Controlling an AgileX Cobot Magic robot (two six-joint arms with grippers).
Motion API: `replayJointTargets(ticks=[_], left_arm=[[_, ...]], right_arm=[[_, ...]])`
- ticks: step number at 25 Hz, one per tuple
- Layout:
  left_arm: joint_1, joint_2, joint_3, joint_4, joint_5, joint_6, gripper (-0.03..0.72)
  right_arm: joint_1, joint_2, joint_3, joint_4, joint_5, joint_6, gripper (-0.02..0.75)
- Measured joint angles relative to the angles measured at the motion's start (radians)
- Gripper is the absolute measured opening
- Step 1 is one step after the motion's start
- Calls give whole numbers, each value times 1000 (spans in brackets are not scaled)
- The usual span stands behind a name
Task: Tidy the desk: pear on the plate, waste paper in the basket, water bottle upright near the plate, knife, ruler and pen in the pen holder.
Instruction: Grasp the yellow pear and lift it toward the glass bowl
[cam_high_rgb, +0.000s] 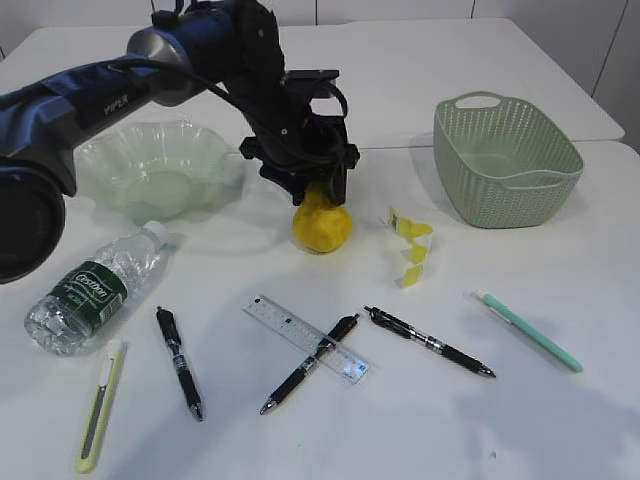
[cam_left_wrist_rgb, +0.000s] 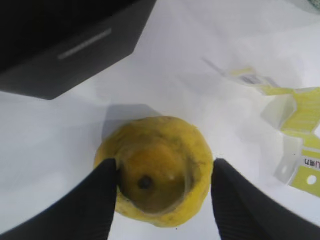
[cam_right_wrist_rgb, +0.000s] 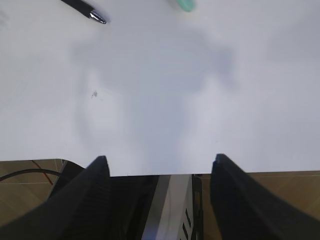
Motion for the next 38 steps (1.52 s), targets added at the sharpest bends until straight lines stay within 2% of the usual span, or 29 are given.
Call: replayJointTargets(ticks=[12, 24, 38], left_arm=[[0, 15, 0, -25, -2, 0, 422], [0, 27, -4, -25, -13, 0, 269], [2, 24, -41, -25, 74, 0, 253]], right_arm=[[0, 0, 0, 0, 0, 0, 496], [0, 0, 0, 0, -2, 0, 496], [0, 0, 0, 0, -2, 0, 496]])
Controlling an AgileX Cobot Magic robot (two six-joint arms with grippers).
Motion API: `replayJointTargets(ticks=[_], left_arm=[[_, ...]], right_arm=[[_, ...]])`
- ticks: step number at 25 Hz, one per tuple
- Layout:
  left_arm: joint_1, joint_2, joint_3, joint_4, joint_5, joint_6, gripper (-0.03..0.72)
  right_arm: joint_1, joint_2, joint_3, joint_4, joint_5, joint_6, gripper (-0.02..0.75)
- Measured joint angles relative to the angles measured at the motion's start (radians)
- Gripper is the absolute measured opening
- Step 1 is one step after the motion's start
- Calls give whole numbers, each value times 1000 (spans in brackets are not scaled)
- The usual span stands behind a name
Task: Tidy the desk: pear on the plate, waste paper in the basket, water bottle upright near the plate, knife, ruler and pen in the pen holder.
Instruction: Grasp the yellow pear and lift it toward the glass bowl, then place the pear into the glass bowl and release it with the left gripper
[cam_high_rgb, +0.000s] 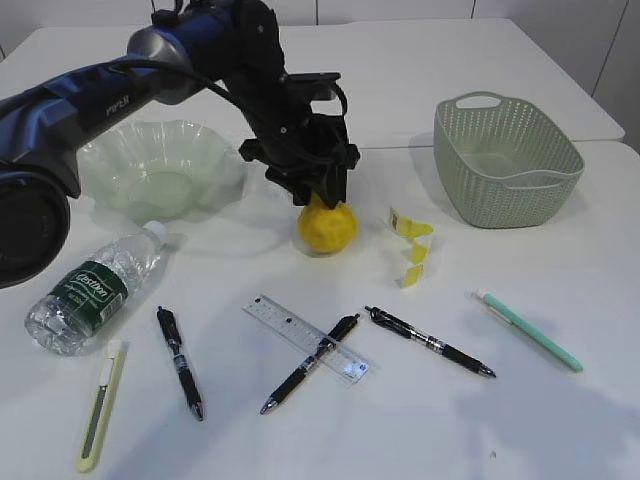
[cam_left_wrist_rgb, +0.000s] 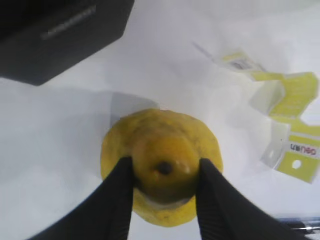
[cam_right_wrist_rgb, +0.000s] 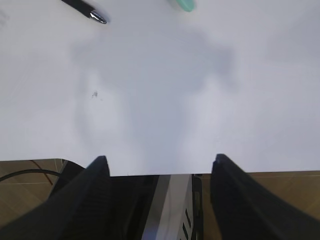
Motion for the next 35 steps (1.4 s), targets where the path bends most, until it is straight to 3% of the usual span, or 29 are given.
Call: replayJointTargets(ticks=[6, 23, 35], left_arm=[[0, -2, -72, -12, 4, -23, 253], [0, -148, -76, -7, 17, -41, 253], [42, -290, -78, 204, 28, -58, 253]], right_arm=[[0, 0, 0, 0, 4, 0, 496], [0, 0, 0, 0, 18, 0, 496], [0, 0, 0, 4, 22, 0, 496]])
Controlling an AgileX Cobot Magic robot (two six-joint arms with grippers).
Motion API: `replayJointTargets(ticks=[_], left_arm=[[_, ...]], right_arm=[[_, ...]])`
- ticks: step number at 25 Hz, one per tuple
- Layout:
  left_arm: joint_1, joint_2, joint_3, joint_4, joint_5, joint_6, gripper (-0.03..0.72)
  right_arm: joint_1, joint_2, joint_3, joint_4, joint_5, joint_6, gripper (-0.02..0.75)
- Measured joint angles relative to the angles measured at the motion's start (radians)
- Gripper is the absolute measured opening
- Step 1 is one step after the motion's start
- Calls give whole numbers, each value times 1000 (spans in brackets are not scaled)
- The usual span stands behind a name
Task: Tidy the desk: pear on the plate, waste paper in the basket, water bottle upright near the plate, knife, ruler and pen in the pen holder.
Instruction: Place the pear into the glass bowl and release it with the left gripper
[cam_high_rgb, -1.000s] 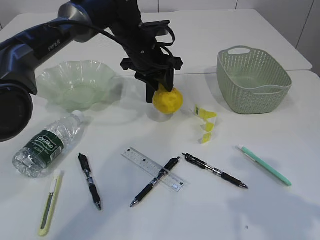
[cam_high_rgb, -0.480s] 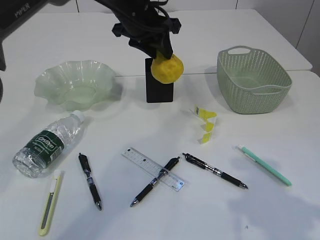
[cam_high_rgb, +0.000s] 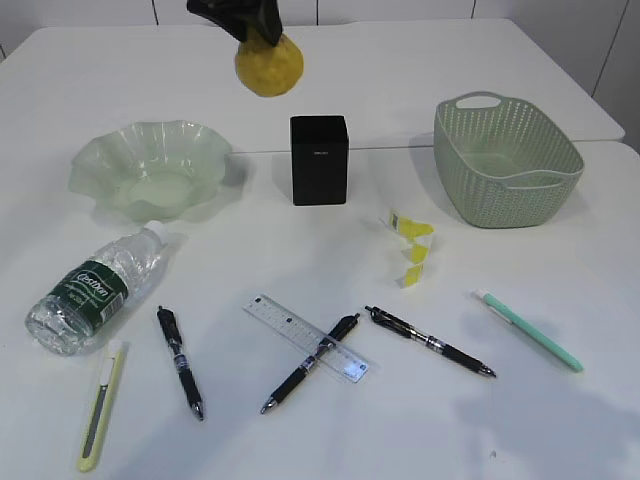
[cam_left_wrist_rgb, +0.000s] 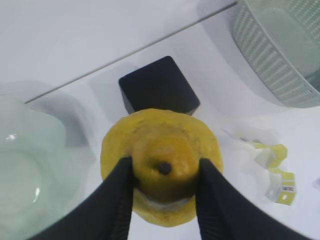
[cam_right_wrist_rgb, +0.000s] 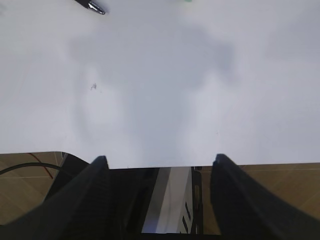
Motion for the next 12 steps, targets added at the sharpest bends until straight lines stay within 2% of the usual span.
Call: replayJointTargets(ticks=[5, 12], left_arm=[[57, -11, 0, 22, 1, -3, 253], [182, -11, 0, 22, 1, -5, 254]], right_arm=[[0, 0, 0, 1, 13, 0, 496], [0, 0, 0, 1, 29, 0, 495]])
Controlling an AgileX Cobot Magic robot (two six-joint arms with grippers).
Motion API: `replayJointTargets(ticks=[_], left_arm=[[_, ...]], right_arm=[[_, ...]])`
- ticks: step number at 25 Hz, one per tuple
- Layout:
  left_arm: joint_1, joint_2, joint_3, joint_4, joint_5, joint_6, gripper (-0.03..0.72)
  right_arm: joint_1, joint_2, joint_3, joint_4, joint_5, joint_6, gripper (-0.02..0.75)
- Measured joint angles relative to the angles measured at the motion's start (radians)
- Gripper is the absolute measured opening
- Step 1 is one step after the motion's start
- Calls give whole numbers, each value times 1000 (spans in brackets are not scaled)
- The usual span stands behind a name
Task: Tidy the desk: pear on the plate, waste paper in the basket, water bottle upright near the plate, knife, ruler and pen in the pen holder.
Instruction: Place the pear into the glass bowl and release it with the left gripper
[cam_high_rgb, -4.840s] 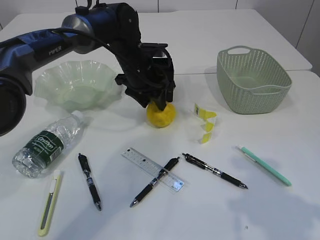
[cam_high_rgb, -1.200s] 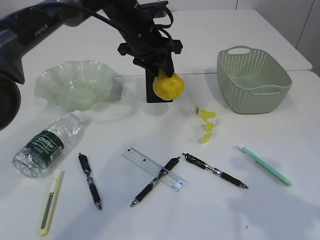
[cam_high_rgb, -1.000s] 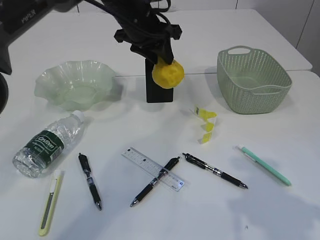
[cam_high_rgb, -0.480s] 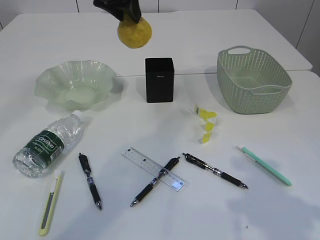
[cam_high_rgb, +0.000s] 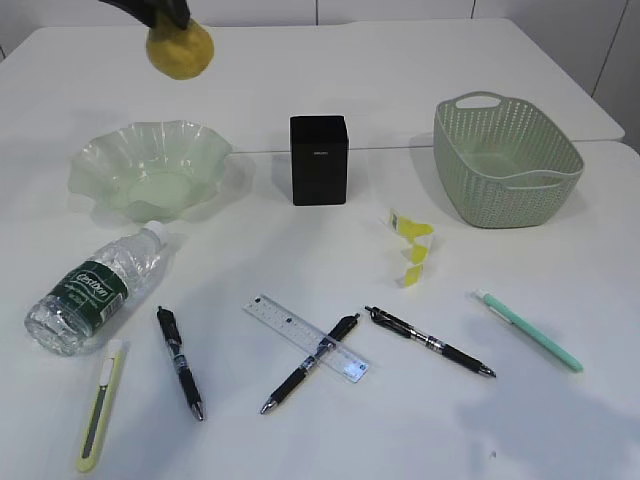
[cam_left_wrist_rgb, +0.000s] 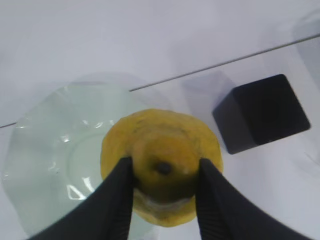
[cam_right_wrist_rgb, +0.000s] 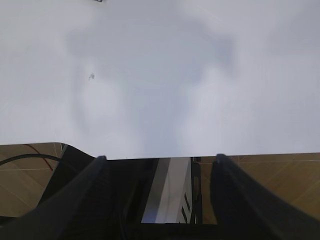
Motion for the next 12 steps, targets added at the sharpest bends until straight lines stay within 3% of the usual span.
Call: replayJointTargets(ticks=[6, 12], left_arm=[[120, 0, 71, -28, 0, -2, 254], [147, 71, 86, -65, 0, -2, 254]], right_arm=[[0, 0, 0, 0, 2, 0, 496], [0, 0, 0, 0, 2, 0, 495]])
